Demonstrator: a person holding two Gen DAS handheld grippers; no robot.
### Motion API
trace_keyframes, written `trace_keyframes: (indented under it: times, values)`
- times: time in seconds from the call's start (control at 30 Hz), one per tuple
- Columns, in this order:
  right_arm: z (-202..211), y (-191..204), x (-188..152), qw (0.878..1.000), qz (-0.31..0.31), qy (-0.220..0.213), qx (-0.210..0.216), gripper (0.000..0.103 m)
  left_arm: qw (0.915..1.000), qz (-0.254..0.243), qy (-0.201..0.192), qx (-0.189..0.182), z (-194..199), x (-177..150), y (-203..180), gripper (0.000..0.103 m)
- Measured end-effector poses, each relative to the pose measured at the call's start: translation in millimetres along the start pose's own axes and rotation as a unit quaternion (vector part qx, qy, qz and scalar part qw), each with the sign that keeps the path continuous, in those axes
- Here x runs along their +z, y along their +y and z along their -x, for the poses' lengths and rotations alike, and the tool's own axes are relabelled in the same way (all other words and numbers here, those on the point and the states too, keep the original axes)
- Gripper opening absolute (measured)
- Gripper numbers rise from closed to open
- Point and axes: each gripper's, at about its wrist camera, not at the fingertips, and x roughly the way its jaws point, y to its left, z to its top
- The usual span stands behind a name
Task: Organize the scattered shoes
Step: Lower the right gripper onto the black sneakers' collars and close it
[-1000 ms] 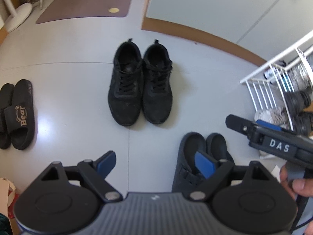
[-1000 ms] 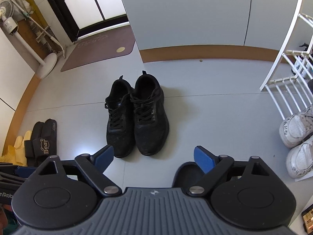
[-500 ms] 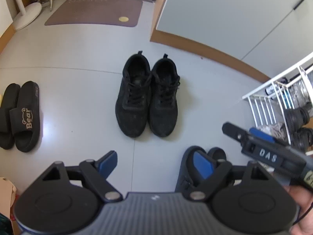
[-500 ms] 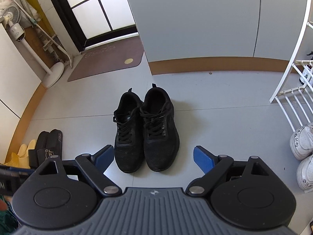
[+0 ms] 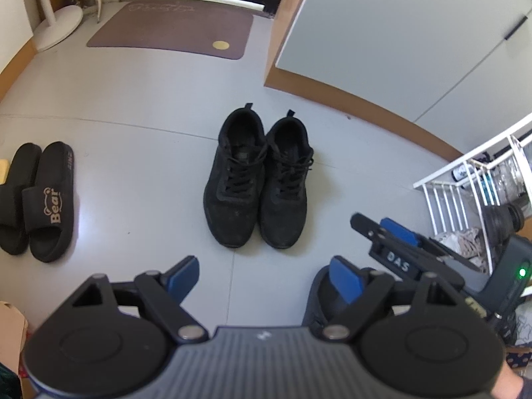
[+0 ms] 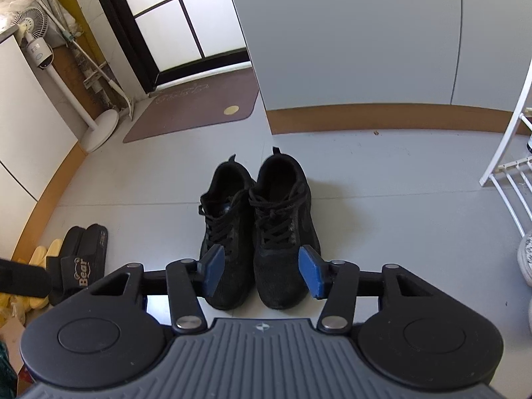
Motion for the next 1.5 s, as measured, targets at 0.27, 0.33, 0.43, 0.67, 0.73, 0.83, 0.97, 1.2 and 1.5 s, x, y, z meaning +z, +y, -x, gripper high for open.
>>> trace_keyframes:
  times: [0.27,0.33,0.43,0.67,0.73,0.83,0.97,1.2,1.5]
  values:
    - [-33.1,14.4,6.9,0.999,0.003,-0.026,0.019,0.055,0.9997,0.0,0.005,0.024,-8.8,-0.8,12.9,0.087]
    - [-40.6,13.8,8.1,0.999,0.005,-0.033,0.021,0.055,0.9995,0.002,0.004,0.032,-11.1,0.2,16.3,0.087]
    - [-53.8,11.9,10.6,0.999,0.007,-0.042,0.022,0.055,0.9992,0.002,0.002,0.04,-14.2,1.9,19.7,0.087]
    - [-84.2,5.9,14.9,0.999,-0.002,-0.048,0.024,0.055,0.9975,0.018,-0.009,0.067,-19.8,9.5,33.4,0.087]
    - [-92.2,4.0,14.6,0.999,-0.006,-0.046,0.024,0.055,0.9969,0.024,-0.014,0.073,-20.3,12.3,37.4,0.087]
    - [-108.8,-0.5,15.1,0.999,-0.011,-0.045,0.023,0.055,0.9957,0.039,-0.018,0.082,-21.4,17.5,44.7,0.087]
    - [-126.3,-3.1,17.7,0.999,-0.014,-0.048,0.019,0.055,0.9951,0.055,-0.017,0.08,-23.3,21.7,48.6,0.087]
    - [-160.5,-4.2,22.8,0.998,-0.026,-0.061,0.011,0.055,0.9948,0.052,-0.017,0.086,-29.3,24.1,46.0,0.086]
    - [-191.2,3.7,7.1,0.996,-0.021,-0.09,-0.019,0.055,0.9894,0.072,-0.013,0.125,-36.4,24.2,72.5,0.086]
